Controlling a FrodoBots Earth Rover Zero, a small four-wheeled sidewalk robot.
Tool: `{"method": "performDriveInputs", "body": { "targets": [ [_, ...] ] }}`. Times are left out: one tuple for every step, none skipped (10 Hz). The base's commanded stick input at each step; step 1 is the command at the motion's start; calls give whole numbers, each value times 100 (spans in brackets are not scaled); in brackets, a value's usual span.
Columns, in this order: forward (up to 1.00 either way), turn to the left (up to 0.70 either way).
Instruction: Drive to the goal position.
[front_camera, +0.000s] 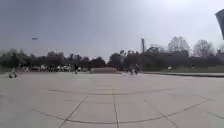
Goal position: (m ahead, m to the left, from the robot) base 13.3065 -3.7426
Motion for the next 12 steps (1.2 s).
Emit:
{"method": "performDriveInputs", "body": {
  "targets": [
    [85, 0],
    [85, 0],
    [85, 0],
    [85, 0],
    [85, 0],
    [85, 0],
    [85, 0],
    [85, 0],
    [85, 0],
    [85, 0],
    [85, 0],
    [85, 0]
  ]
}}
